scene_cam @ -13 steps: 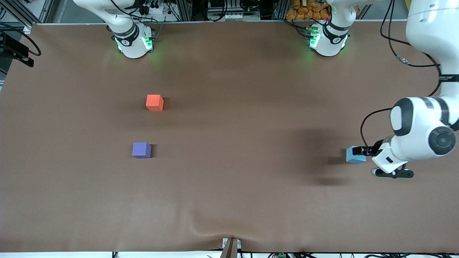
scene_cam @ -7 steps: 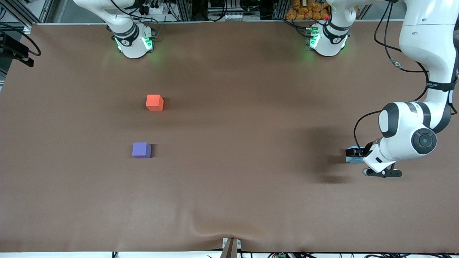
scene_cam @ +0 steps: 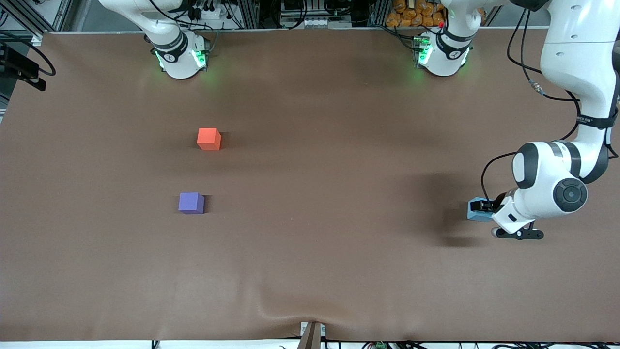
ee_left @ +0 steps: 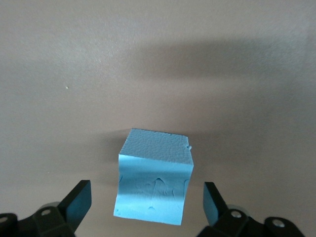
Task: Place blue block between orange and purple blocks
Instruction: 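Close the left gripper on the light blue cube and lift it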
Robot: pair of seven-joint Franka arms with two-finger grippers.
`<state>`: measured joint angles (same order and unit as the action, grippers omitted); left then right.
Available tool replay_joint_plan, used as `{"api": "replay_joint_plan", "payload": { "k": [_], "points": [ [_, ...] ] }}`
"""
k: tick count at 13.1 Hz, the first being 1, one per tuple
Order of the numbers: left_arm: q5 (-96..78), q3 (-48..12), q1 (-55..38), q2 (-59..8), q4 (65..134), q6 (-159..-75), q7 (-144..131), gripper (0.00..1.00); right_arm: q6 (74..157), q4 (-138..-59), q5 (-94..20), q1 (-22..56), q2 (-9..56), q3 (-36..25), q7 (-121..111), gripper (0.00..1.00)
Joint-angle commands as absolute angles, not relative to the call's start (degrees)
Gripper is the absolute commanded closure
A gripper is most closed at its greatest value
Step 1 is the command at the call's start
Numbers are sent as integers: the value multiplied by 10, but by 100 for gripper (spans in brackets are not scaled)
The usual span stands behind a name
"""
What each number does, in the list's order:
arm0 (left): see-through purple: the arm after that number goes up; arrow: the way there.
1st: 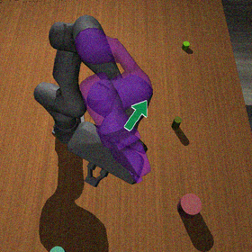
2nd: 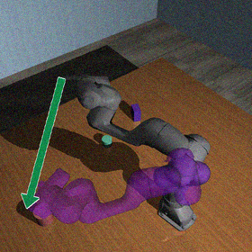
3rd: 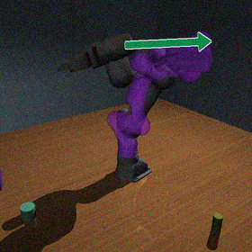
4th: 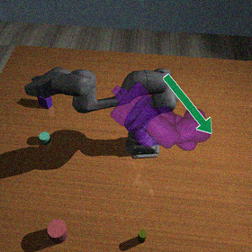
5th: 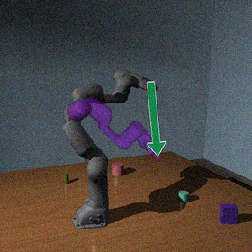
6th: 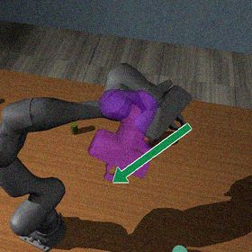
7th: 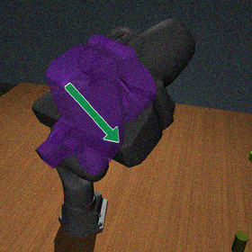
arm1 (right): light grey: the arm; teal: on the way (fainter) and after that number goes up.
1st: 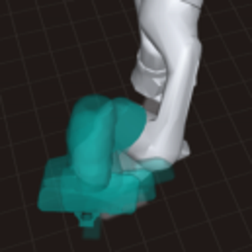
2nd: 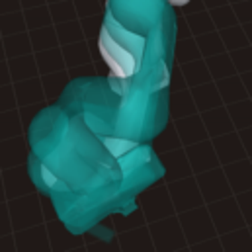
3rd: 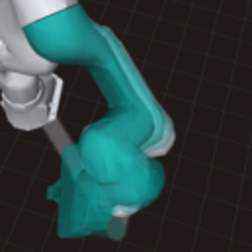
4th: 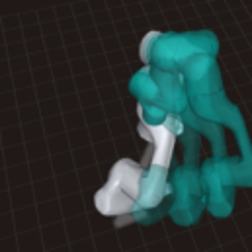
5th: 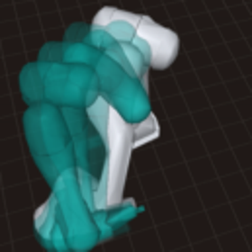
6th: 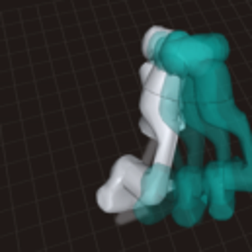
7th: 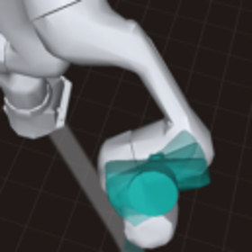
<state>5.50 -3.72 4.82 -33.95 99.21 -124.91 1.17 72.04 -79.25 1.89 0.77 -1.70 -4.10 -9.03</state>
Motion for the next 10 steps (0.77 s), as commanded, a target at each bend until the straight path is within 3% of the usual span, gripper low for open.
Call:
{"api": "replay_joint_plan", "payload": {
  "k": [1,7,8,9,10],
  "points": [
    [67,-41,52,-354,991,-1264,15,0,711,-781,18,7,-12,-40,-90,0],
    [76,-41,43,-387,991,-1296,14,0,711,-781,18,7,-12,-40,-90,0],
    [76,-41,42,-391,991,-1296,10,22,711,-781,18,7,-12,-40,-90,0],
    [76,-41,43,-390,991,-1296,8,57,711,-781,18,7,-12,-40,-90,0],
    [76,-41,44,-387,991,-1294,11,71,711,-781,18,7,-12,-40,-90,0]
  ]
}}
